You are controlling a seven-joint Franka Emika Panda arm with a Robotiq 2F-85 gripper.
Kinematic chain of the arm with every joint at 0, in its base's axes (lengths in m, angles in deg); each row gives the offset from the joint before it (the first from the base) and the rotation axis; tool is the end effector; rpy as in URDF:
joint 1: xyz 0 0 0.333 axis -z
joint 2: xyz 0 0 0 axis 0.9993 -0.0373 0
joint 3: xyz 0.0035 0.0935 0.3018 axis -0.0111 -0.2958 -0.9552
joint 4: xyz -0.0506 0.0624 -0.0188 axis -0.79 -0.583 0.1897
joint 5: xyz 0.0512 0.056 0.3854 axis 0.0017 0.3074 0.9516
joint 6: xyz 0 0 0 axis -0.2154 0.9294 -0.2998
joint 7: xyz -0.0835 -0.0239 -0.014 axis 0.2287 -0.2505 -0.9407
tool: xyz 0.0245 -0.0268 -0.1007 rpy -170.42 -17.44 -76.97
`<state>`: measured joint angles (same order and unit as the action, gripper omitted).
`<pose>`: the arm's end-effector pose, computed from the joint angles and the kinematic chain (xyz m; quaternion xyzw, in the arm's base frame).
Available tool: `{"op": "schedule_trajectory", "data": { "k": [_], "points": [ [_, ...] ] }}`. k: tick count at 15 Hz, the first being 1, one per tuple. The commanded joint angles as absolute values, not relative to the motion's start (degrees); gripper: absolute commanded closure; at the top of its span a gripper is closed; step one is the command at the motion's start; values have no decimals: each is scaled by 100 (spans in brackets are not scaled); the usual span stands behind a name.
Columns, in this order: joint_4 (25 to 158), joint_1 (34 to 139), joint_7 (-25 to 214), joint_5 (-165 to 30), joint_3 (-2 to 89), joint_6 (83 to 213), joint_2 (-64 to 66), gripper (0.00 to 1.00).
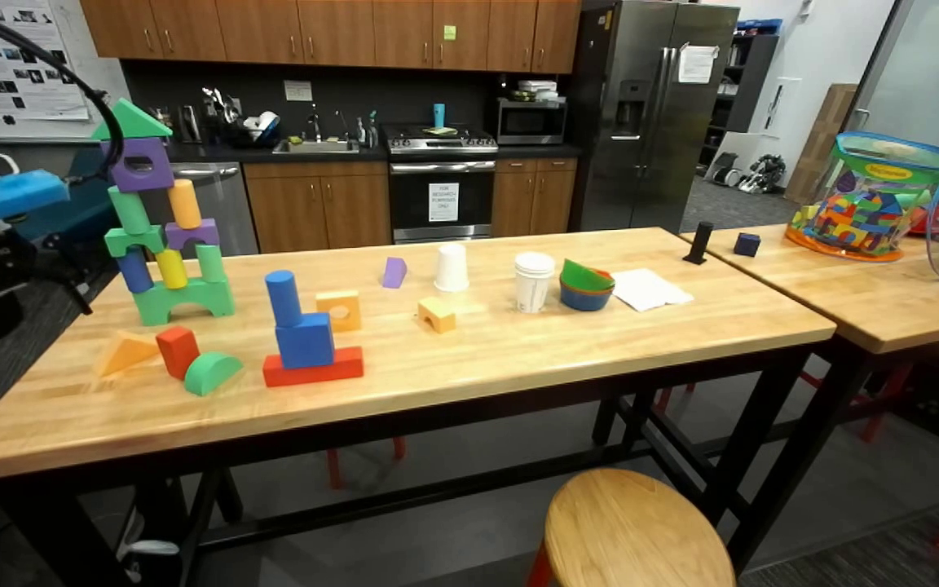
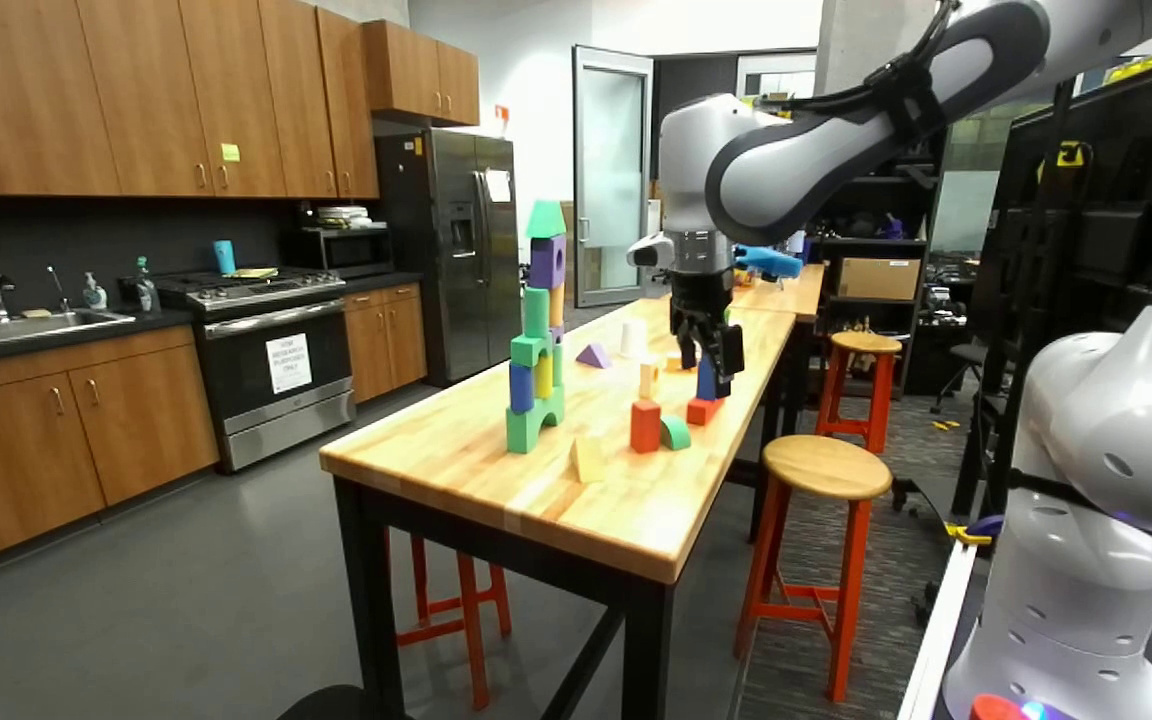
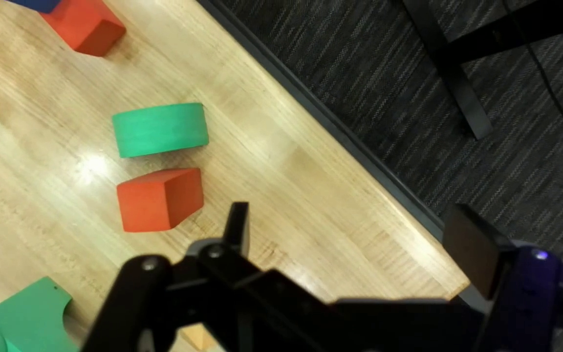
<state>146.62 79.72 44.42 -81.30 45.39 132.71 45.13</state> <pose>0.3884 0.0033 0.4253 0.8740 0.4747 -0.0412 0.0955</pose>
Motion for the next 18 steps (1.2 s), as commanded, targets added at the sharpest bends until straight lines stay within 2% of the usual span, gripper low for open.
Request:
{"op": "schedule_trajectory", "data": {
  "k": [1, 11, 18],
  "points": [
    [14498, 8173, 4384, -8228, 4497, 13346, 4149, 0],
    [14325, 8434, 4573, -7990, 4548, 13947, 3762, 0],
    [14383, 8260, 3663, -7190, 4764, 14527, 3768, 0]
  ]
}}
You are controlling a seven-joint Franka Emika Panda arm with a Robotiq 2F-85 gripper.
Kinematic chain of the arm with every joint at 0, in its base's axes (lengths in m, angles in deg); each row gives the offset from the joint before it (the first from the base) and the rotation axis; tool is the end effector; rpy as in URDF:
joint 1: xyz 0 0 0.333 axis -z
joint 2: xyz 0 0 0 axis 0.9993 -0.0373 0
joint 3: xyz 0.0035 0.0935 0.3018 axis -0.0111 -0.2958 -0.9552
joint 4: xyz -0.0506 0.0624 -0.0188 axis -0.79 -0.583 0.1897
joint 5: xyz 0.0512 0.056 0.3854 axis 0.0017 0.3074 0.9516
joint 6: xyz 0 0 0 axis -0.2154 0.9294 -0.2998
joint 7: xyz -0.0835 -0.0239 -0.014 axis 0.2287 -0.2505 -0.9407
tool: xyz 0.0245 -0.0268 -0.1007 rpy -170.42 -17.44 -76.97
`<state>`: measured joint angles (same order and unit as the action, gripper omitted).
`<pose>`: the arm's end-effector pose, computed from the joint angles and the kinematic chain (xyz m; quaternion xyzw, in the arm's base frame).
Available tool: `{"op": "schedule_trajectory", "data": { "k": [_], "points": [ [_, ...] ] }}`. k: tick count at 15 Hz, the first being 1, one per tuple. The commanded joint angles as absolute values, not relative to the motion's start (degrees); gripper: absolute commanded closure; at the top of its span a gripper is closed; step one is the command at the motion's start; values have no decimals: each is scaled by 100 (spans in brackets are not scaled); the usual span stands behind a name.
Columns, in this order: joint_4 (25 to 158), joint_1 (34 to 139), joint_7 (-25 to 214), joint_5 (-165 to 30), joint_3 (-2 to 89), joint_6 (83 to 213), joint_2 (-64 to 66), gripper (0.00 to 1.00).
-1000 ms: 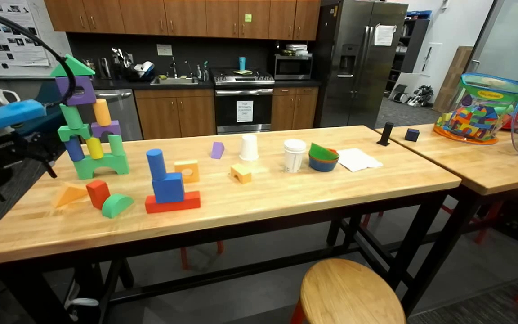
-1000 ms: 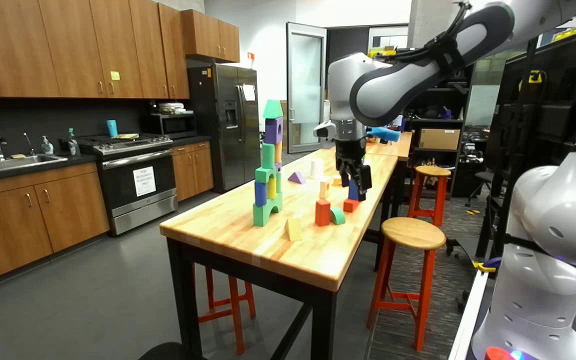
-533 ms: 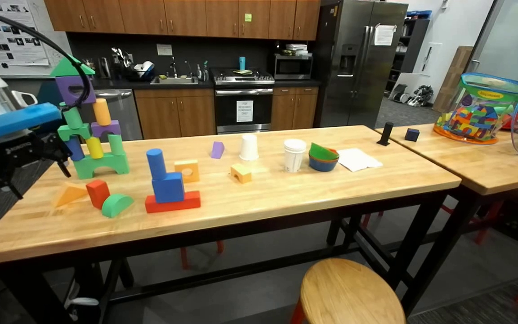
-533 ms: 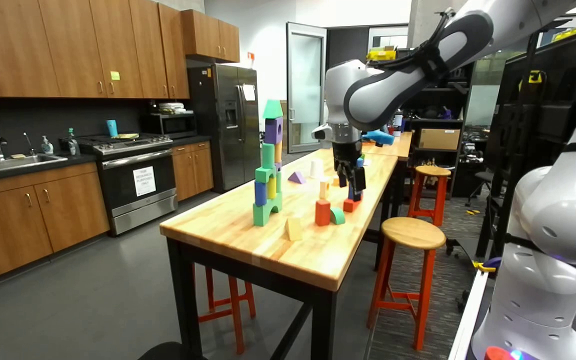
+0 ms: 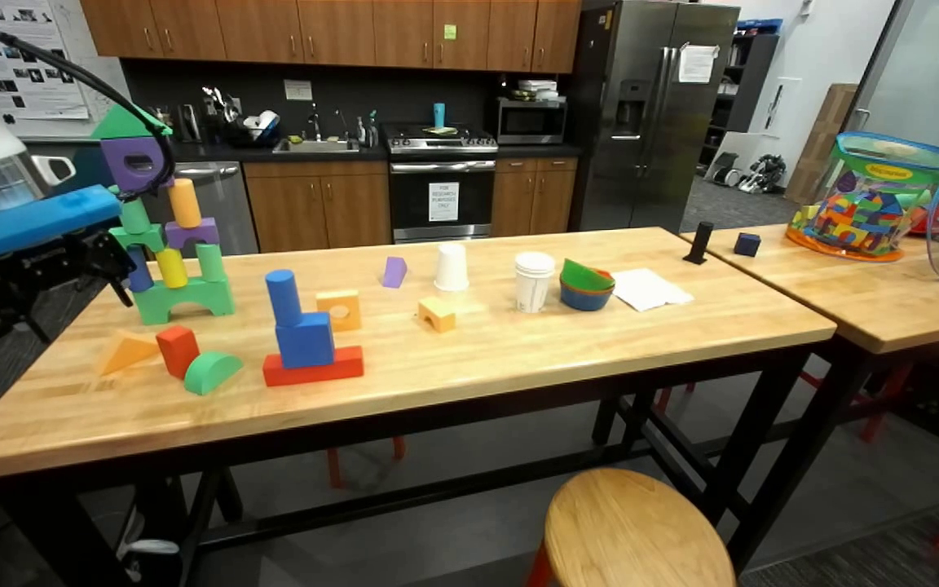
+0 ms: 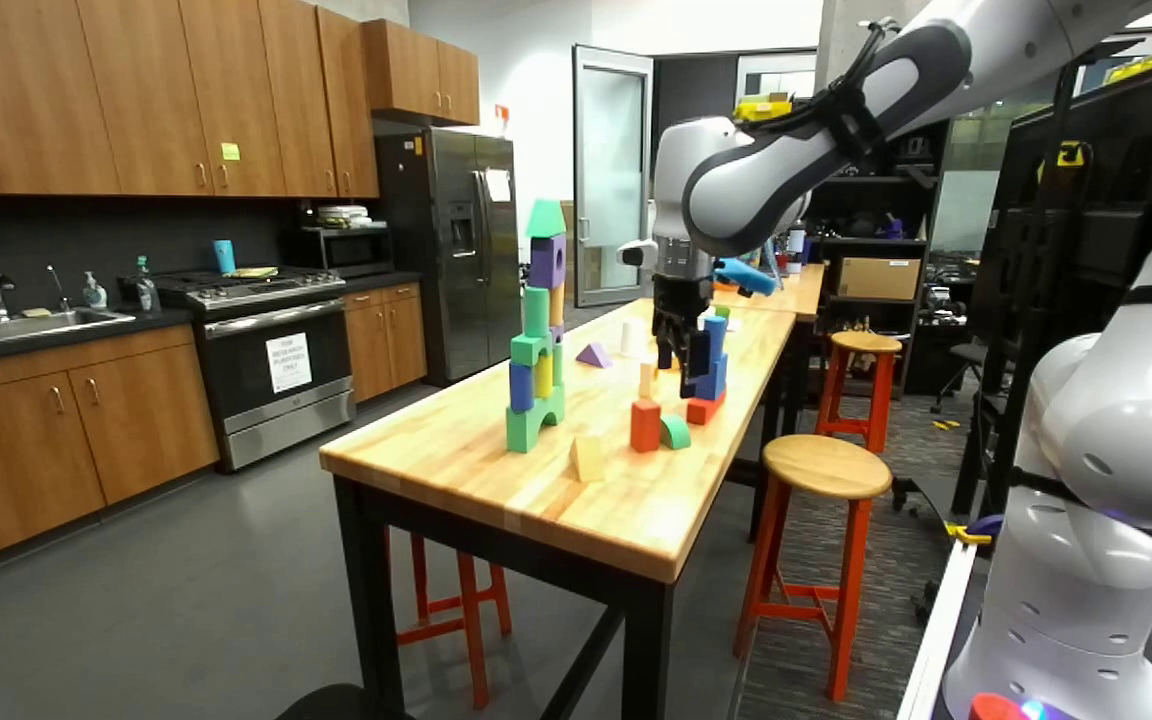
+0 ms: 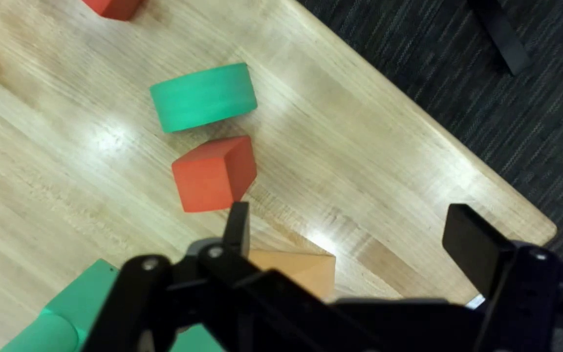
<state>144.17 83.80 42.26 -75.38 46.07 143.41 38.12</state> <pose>0.4265 -0.0209 0.4116 0.8950 0.4399 0.0211 0.0709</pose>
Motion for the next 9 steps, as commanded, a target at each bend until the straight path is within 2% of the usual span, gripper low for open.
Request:
{"op": "schedule_trajectory", "data": {
  "k": [1, 9],
  "points": [
    [14388, 8225, 3411, -7072, 4788, 14559, 3767, 0],
    [14258, 8172, 1626, -6596, 4792, 14171, 3741, 0]
  ]
}}
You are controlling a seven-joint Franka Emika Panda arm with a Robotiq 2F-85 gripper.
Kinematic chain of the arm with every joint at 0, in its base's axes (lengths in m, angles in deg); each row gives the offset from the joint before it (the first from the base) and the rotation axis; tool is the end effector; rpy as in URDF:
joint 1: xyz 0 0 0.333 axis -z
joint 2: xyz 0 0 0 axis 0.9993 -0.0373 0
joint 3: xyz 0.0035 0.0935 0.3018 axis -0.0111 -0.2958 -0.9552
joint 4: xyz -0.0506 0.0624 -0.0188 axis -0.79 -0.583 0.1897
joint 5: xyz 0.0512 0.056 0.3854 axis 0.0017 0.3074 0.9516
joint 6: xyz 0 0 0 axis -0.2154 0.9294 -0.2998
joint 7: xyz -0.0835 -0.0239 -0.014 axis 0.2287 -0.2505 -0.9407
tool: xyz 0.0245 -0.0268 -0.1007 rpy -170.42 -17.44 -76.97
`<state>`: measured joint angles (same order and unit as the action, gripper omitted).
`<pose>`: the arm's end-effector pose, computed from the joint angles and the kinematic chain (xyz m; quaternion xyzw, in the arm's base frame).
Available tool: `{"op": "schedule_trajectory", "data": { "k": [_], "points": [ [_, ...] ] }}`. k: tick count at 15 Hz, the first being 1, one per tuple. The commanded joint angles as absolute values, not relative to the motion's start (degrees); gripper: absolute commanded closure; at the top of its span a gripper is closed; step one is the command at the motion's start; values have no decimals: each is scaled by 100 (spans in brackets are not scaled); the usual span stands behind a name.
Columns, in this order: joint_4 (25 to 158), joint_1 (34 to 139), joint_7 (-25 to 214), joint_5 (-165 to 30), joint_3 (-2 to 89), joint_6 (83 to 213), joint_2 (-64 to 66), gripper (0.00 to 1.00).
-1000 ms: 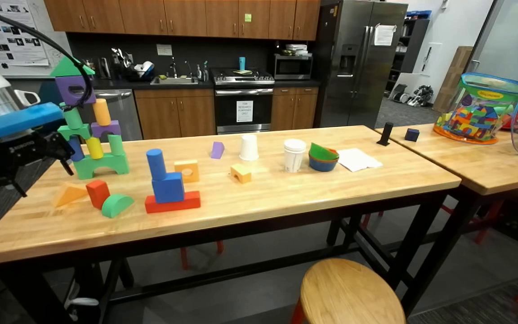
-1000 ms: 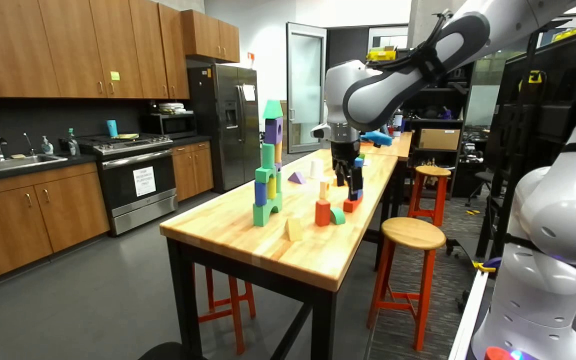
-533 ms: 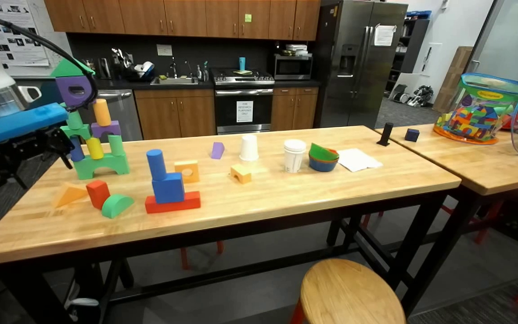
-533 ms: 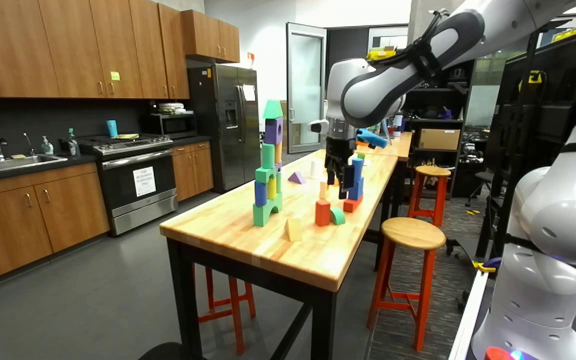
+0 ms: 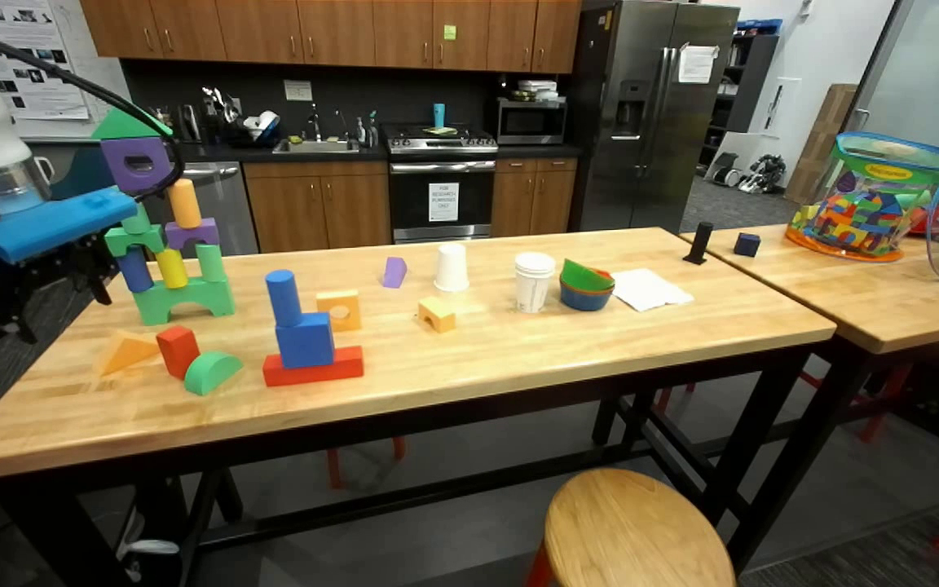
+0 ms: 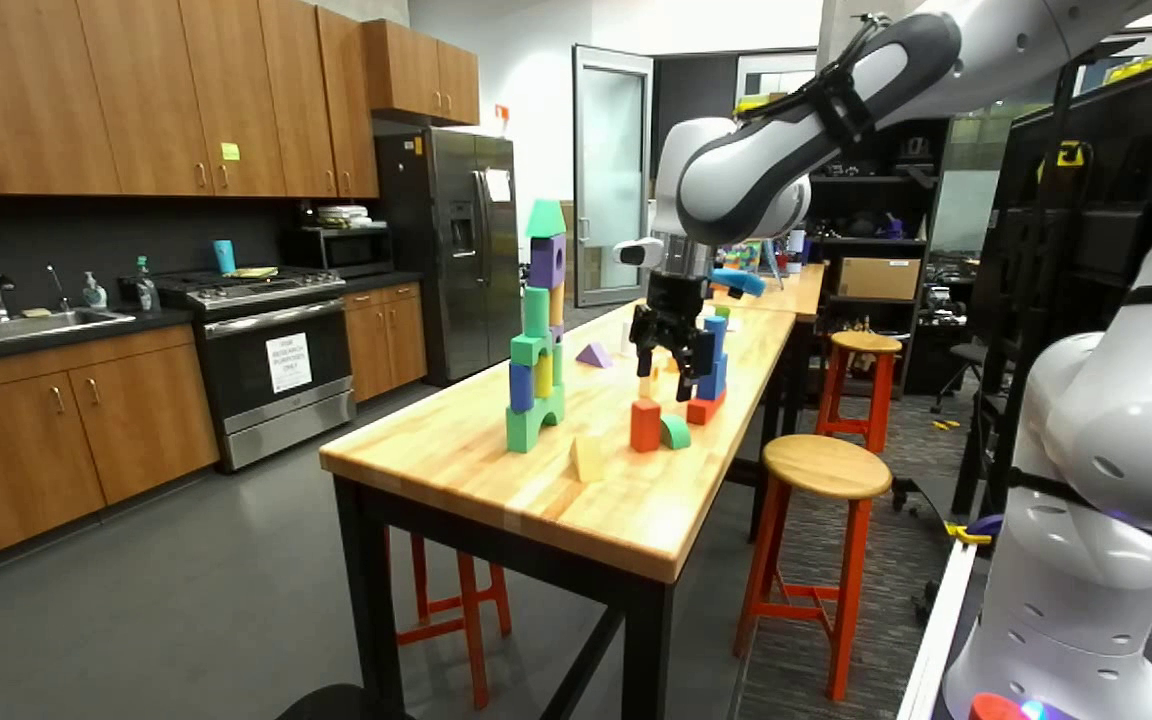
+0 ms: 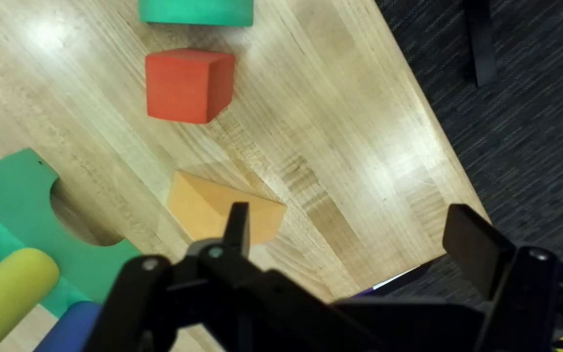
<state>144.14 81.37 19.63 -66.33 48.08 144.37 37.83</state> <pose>0.4288 -0.0136 0.4104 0.8178 0.5729 0.0513 0.0204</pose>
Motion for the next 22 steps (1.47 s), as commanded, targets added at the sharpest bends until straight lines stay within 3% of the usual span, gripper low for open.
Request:
{"op": "schedule_trajectory", "data": {
  "k": [1, 22],
  "points": [
    [14228, 8263, 1808, -6750, 4698, 14053, 3744, 0],
    [13845, 8464, 1701, -6695, 4751, 14112, 3180, 0]
  ]
}}
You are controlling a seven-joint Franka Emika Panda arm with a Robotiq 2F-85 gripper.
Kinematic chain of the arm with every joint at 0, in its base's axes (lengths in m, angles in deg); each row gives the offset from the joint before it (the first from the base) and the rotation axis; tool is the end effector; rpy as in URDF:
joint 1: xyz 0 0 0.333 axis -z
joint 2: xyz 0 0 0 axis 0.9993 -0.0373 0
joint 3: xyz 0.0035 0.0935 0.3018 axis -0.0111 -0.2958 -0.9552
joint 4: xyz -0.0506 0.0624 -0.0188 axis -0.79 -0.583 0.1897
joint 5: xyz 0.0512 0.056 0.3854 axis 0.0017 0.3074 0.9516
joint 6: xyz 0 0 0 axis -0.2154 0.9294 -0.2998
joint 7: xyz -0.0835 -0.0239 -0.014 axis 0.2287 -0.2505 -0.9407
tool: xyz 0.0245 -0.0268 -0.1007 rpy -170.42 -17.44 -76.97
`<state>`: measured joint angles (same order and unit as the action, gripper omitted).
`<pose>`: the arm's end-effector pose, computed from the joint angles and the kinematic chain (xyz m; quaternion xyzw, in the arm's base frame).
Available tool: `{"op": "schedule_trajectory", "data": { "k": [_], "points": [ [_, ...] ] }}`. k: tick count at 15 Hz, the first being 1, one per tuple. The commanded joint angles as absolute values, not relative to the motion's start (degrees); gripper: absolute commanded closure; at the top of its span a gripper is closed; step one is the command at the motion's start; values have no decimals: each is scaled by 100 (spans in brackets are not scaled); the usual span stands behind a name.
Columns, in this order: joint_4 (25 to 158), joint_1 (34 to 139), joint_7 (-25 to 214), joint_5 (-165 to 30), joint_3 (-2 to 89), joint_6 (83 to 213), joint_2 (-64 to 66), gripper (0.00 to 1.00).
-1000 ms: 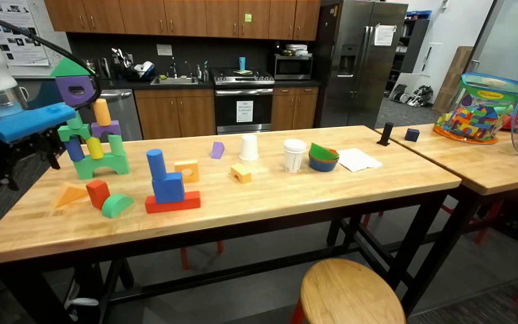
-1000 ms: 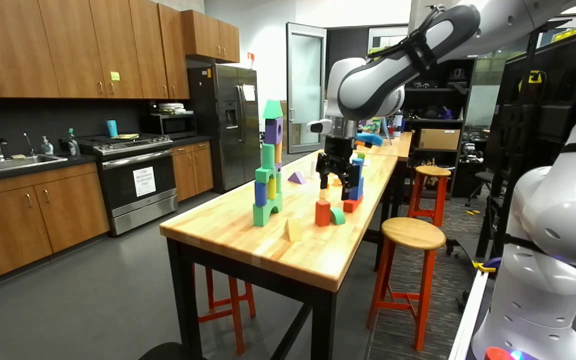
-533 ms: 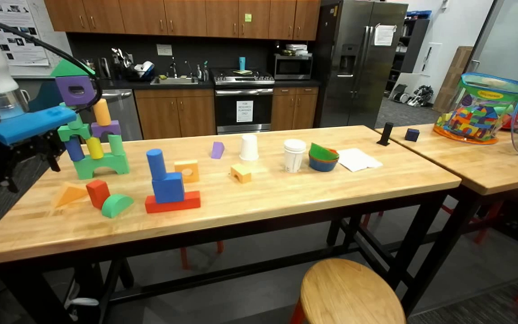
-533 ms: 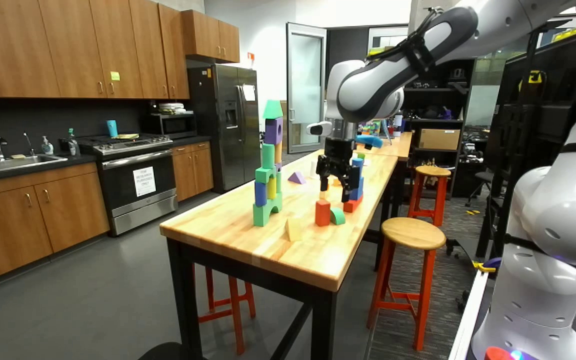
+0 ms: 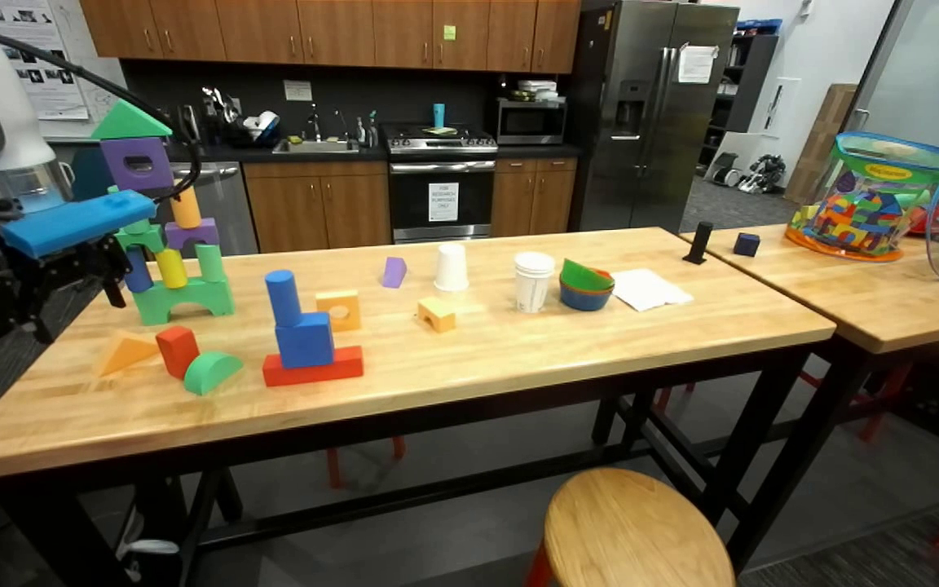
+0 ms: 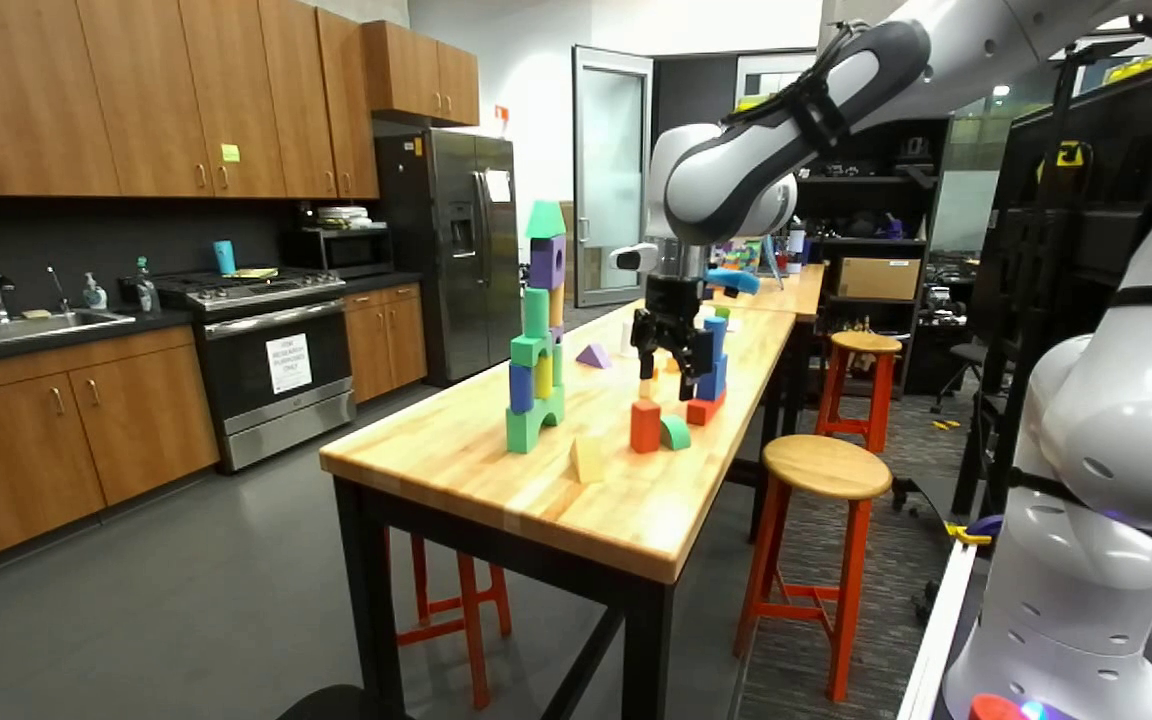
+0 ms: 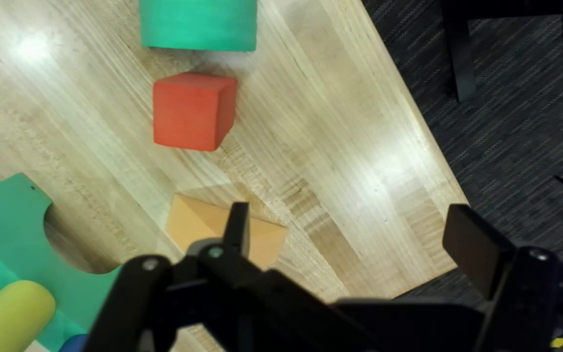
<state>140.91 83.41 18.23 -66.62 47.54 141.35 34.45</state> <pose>0.4415 -0.0262 0.4059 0.8190 0.5732 0.0244 0.0114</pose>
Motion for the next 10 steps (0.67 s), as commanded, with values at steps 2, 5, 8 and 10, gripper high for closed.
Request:
{"op": "schedule_trajectory", "data": {
  "k": [2, 5, 8, 10],
  "points": [
    [13759, 8527, 1681, -6678, 4764, 14126, 3047, 0],
    [13643, 8608, 1671, -6693, 4742, 14110, 2903, 0],
    [13555, 8655, 1645, -6688, 4719, 14100, 2785, 0],
    [13504, 8671, 1631, -6683, 4711, 14091, 2732, 0]
  ]
}}
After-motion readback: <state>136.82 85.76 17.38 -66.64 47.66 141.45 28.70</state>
